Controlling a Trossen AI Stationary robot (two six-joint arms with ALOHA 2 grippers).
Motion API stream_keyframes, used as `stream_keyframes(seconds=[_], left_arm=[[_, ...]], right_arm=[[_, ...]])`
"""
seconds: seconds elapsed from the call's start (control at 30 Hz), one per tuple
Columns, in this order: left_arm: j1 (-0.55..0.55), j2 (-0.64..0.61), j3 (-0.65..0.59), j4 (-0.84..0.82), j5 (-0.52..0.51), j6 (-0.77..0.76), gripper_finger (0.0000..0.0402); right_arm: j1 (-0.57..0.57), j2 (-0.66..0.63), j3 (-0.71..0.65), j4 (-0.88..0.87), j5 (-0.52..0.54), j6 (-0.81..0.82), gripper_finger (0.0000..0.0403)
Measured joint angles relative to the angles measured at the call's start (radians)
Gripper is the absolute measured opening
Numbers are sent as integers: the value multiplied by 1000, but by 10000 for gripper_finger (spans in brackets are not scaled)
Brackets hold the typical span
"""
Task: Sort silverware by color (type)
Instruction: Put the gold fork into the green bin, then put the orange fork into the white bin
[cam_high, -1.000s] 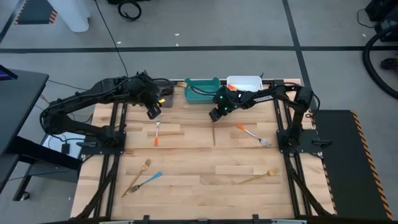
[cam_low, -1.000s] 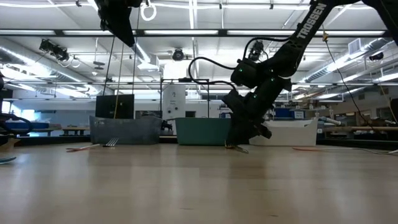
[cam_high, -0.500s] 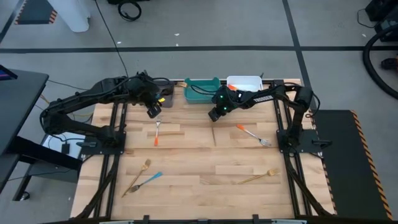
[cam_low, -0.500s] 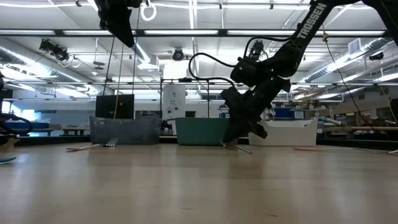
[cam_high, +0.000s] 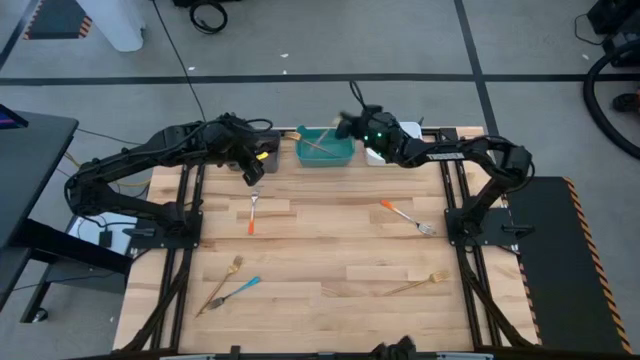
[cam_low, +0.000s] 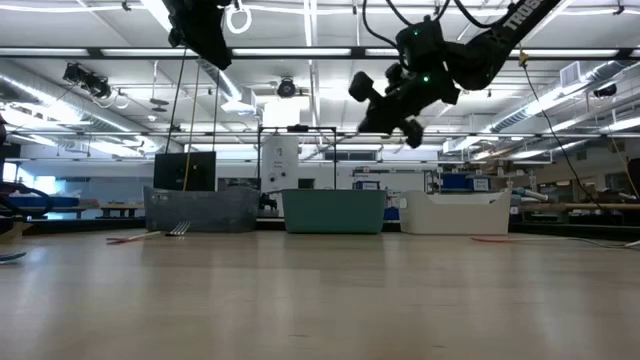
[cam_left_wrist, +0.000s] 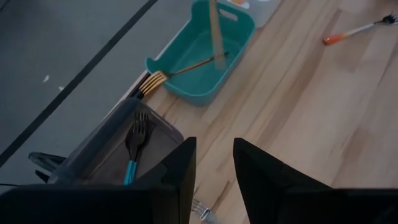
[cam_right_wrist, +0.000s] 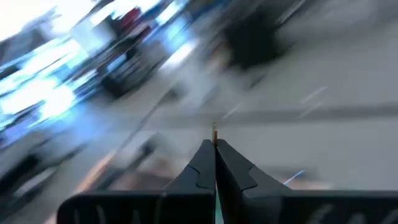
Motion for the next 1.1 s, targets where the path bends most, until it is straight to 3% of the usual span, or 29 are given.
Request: stream_keyframes(seconds=[0.07,0.13,0.37,0.6,0.87,1.1], left_arm=[[0,0,0,3,0,-4,117],[0,0,0,3,0,-20,117],[0,0,0,3,0,-22,117],[0,0,0,3,0,-21,117],[0,0,0,4,-1,-19,117],[0,0,0,6,-1,-19,117]], right_arm=[[-5,2,0,24,117,-35,2],[-13,16,0,46,144,-46,2],[-7,95,0,38,91,-140,3],[7,149,0,55,90,-135,9],[-4,150,0,48,-4,-82,59],[-3,149,0,49,-17,-80,99]])
